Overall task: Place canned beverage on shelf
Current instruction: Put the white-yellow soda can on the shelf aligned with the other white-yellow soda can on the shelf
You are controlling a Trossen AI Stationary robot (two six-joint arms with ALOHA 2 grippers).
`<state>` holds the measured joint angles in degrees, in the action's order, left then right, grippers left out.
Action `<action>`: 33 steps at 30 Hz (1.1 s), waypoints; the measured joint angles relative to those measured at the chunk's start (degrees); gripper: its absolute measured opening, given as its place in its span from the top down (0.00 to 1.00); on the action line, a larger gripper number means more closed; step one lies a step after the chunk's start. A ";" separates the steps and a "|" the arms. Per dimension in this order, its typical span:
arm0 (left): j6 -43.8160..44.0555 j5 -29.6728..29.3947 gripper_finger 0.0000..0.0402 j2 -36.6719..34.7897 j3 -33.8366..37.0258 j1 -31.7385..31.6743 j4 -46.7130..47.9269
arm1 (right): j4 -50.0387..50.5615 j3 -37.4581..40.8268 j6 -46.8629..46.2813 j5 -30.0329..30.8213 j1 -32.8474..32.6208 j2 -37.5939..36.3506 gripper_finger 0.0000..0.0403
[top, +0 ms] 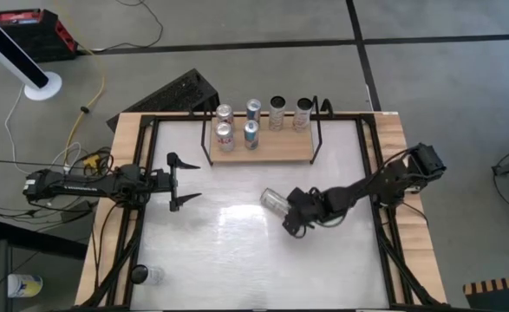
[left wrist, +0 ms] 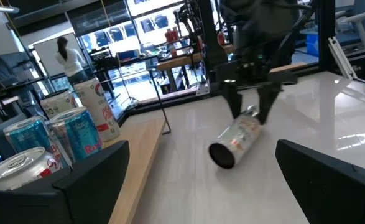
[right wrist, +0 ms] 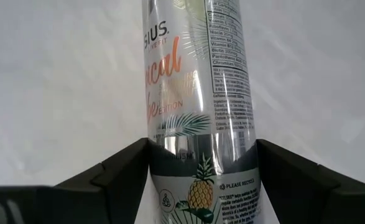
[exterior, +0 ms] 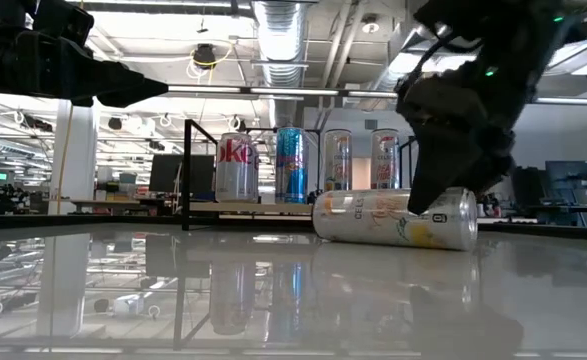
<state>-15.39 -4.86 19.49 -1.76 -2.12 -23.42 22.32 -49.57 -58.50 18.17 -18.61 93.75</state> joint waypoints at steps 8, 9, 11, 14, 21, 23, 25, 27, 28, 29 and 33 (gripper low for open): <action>0.07 -0.01 0.02 -0.01 0.00 0.00 0.00 | -8.07 -0.32 -8.59 6.95 -6.56 8.27 0.24; 0.09 0.00 0.02 0.00 0.00 0.01 -0.01 | -10.54 -0.36 -8.83 7.37 -7.03 9.21 0.24; 0.10 -0.03 0.02 -0.02 0.00 0.01 -0.02 | -14.08 -0.54 -8.46 7.76 -7.69 10.93 0.24; 0.10 -0.02 0.02 0.00 0.00 -0.01 -0.02 | -15.56 -2.04 -4.49 7.01 -7.57 12.03 0.25; 0.03 -0.04 0.02 -0.01 0.00 0.01 -0.02 | -21.73 -6.22 11.12 6.63 -6.05 11.15 0.31; 0.03 0.00 0.02 -0.02 0.00 -0.01 -0.02 | -28.69 -7.62 17.03 6.93 -5.31 11.14 0.31; 0.18 1.33 0.02 -0.01 0.00 -0.01 -0.10 | -36.64 -8.70 23.05 8.11 -4.72 10.64 0.31; 0.66 5.71 0.02 0.00 0.01 -0.01 -1.01 | -44.37 -8.95 29.02 8.48 -4.11 10.70 0.31; 0.96 8.72 0.02 0.00 0.02 -0.01 -1.82 | -47.01 -8.94 31.49 8.33 -3.81 10.83 0.31; 1.18 12.13 0.02 0.00 0.01 -0.01 -2.75 | -48.81 -8.87 33.54 8.33 -3.54 10.93 0.31; 2.52 23.18 0.02 0.00 0.01 0.01 -6.80 | -54.35 -8.86 38.64 8.58 -2.37 10.96 0.31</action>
<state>-12.87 18.32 19.49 -1.75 -2.11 -30.22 -32.03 -58.43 -19.86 26.75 -20.99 104.71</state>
